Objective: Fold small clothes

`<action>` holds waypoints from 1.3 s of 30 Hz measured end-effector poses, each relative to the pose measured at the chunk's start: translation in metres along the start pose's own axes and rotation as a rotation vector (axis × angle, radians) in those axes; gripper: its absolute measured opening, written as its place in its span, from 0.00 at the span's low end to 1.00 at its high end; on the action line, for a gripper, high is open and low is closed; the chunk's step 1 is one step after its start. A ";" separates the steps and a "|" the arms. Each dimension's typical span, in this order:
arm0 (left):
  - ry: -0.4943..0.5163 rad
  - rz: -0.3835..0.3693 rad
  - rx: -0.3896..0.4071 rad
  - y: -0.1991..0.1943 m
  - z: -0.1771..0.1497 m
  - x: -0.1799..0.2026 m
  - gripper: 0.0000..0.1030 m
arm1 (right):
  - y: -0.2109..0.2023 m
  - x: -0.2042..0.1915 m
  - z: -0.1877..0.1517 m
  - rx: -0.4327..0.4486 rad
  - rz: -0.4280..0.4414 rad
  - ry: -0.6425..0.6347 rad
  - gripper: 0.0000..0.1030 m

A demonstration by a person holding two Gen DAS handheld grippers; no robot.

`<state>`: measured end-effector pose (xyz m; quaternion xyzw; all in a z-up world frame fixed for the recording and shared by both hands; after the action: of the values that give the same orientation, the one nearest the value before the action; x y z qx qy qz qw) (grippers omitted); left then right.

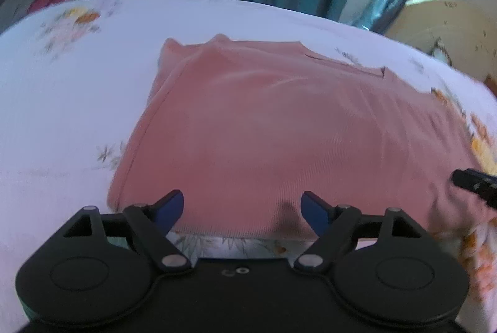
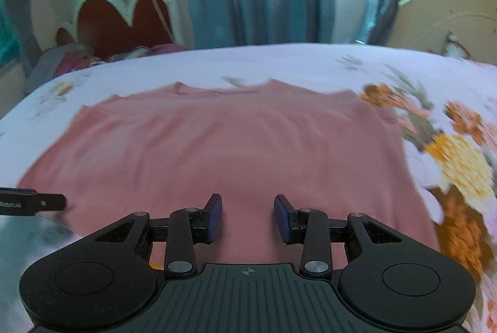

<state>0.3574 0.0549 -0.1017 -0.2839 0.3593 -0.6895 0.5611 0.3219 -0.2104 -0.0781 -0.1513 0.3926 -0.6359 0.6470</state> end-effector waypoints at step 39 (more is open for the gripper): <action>-0.666 -0.219 0.234 0.057 -0.009 -0.074 0.17 | 0.100 -0.061 0.004 -0.015 -0.082 -0.146 0.38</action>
<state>0.3981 0.1229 -0.1526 -0.4634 0.0432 -0.6516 0.5990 0.4026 -0.1397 -0.1256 -0.2182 0.3425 -0.6462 0.6461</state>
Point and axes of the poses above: each gripper's, at about its wrist camera, not at the fingertips, and y roughly the way its jaws point, x to its right, z to its top, the point moved 2 cm from there along y, roughly the way its jaws point, and after that the axes turned 15 degrees about y, right-handed, at the moved point
